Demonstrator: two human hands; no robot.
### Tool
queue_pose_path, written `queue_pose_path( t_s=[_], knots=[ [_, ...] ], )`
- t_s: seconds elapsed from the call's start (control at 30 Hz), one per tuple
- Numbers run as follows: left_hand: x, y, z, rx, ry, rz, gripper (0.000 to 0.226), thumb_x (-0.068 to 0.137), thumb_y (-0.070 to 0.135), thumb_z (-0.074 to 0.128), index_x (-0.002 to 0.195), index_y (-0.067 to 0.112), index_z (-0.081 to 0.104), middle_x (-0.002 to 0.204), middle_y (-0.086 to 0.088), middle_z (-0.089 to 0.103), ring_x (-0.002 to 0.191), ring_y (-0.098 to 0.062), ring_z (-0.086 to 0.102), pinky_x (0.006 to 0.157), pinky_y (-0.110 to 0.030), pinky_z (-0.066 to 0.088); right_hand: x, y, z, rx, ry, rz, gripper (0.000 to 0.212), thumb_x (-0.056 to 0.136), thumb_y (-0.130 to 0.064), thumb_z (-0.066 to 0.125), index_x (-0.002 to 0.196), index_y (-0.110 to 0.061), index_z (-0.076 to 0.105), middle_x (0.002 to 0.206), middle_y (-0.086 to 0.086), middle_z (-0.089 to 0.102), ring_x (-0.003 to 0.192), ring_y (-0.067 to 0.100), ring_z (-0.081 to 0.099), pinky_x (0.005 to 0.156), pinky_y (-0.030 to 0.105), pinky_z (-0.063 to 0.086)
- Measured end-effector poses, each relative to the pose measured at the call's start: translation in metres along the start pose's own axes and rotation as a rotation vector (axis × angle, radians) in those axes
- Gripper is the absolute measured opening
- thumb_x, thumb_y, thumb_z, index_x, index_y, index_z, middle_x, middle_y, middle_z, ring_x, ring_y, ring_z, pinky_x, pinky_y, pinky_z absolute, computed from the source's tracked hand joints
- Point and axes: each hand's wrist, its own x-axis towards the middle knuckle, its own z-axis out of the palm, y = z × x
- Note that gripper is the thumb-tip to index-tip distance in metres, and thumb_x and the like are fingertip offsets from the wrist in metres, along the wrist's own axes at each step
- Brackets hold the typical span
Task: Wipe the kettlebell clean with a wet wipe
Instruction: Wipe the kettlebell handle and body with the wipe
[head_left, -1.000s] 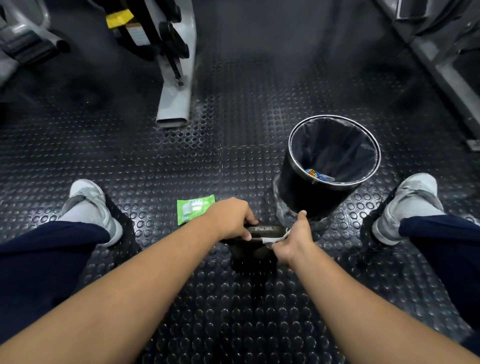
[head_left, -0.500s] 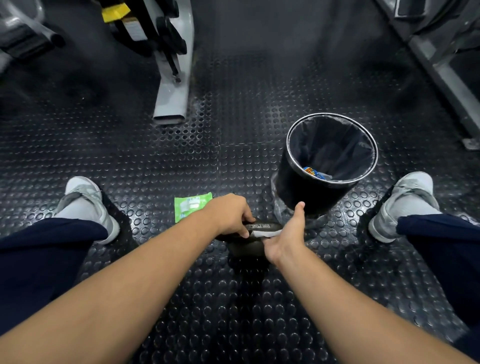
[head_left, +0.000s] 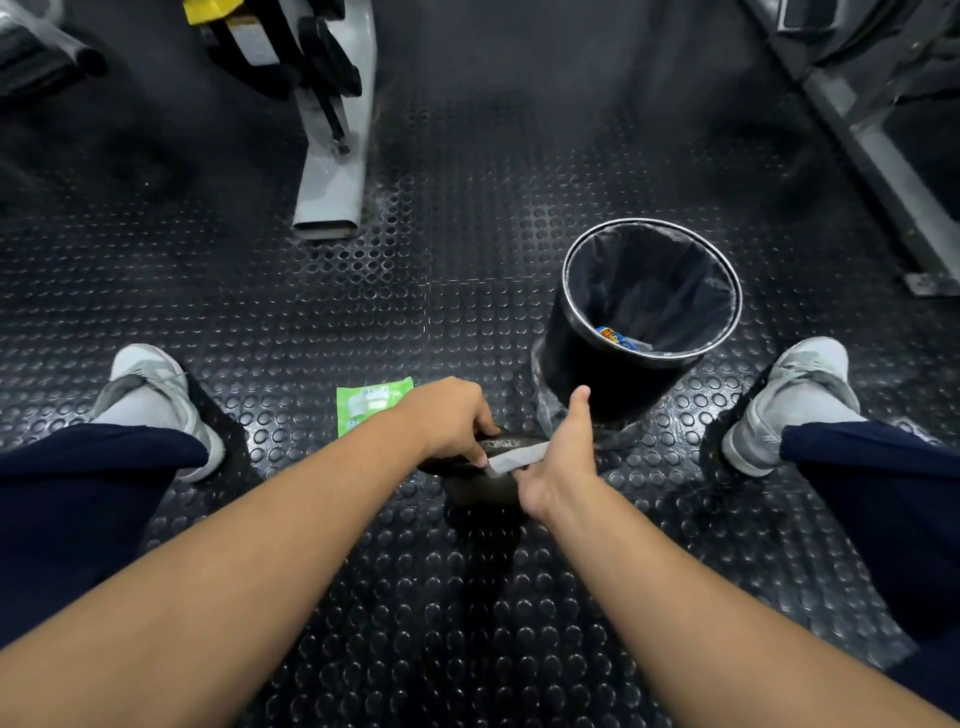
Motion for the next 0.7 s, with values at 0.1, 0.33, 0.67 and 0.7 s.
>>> queue_pose_path(
  t_s=[0.1, 0.33, 0.67, 0.7],
  knots=[
    [0.002, 0.001, 0.001, 0.004, -0.001, -0.008, 0.053, 0.073, 0.043, 0.09, 0.123, 0.038, 0.074, 0.127, 0.015, 0.069, 0.116, -0.016, 0.063, 0.092, -0.036, 0.055, 0.005, 0.003, -0.013, -0.061, -0.062, 0.006, 0.088, 0.081, -0.085, 0.045, 0.119, -0.007, 0.061, 0.109, 0.022, 0.071, 0.095, 0.039, 0.072, 0.08, 0.05, 0.059],
    [0.005, -0.001, 0.002, -0.017, -0.016, -0.025, 0.053, 0.071, 0.04, 0.091, 0.121, 0.039, 0.075, 0.123, 0.015, 0.07, 0.11, -0.015, 0.064, 0.091, -0.035, 0.054, 0.013, 0.004, -0.027, 0.004, -0.127, 0.003, 0.092, 0.083, -0.084, 0.043, 0.123, -0.003, 0.063, 0.107, 0.023, 0.074, 0.099, 0.039, 0.073, 0.098, 0.052, 0.053],
    [0.004, -0.002, 0.002, -0.005, -0.002, -0.004, 0.053, 0.071, 0.045, 0.09, 0.121, 0.039, 0.075, 0.123, 0.016, 0.07, 0.112, -0.016, 0.063, 0.09, -0.036, 0.055, 0.004, 0.011, 0.003, -0.069, 0.057, -0.011, 0.093, 0.069, -0.092, 0.048, 0.124, -0.017, 0.055, 0.13, 0.012, 0.058, 0.093, 0.038, 0.068, 0.088, 0.054, 0.056],
    [0.004, -0.002, 0.002, -0.009, -0.004, -0.008, 0.053, 0.071, 0.043, 0.09, 0.121, 0.039, 0.074, 0.124, 0.016, 0.069, 0.112, -0.016, 0.063, 0.091, -0.036, 0.055, 0.007, 0.008, -0.001, -0.066, 0.014, 0.023, 0.086, 0.076, -0.088, 0.046, 0.113, -0.012, 0.059, 0.116, 0.019, 0.064, 0.087, 0.04, 0.069, 0.088, 0.055, 0.056]
  ],
)
